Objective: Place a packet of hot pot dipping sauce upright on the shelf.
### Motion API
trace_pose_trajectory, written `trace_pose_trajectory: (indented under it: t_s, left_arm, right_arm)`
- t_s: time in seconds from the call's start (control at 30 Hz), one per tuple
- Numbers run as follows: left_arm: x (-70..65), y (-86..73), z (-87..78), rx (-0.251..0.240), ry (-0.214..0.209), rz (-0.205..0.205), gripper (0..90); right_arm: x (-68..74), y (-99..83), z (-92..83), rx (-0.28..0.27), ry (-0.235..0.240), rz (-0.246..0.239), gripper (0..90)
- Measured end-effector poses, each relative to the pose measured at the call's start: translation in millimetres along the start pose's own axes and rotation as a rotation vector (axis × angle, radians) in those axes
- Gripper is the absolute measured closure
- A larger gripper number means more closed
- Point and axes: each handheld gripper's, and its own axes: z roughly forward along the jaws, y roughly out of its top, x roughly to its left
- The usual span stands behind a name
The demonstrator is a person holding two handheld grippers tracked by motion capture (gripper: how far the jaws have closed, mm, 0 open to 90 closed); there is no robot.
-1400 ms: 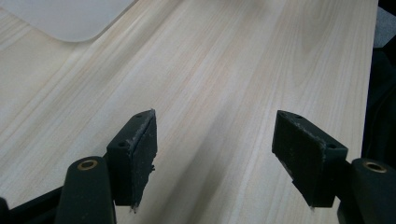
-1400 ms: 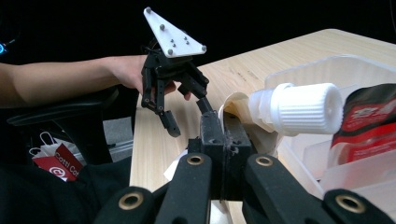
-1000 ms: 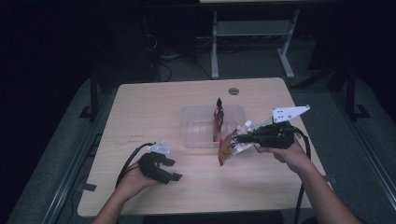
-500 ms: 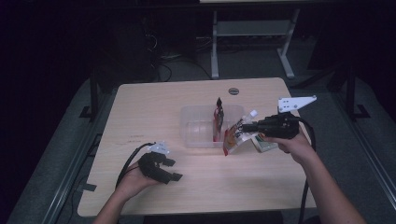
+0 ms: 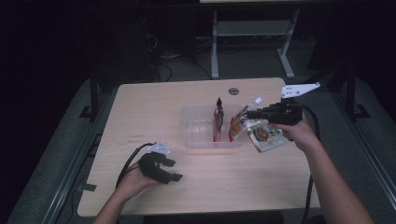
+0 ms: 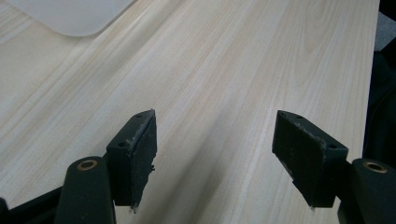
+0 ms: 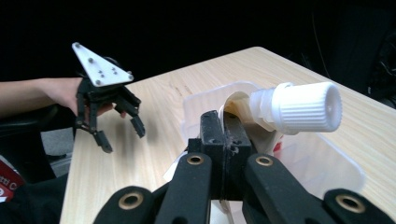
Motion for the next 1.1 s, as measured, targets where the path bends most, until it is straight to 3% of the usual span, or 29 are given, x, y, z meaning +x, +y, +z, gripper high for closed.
trace_pose_trajectory:
  t_s: [0.6, 1.1]
  left_arm:
    - [-0.1, -0.2, 1.3, 0.011, -0.007, -0.009, 30.5]
    - [0.6, -0.4, 2.3, 0.017, -0.01, -0.008, 30.5]
  right_arm:
    - [-32.0, -4.3, -12.3, 0.032, -0.081, 0.053, 89.7]
    - [-39.0, -14.6, 0.6, 0.064, -0.086, 0.072, 89.6]
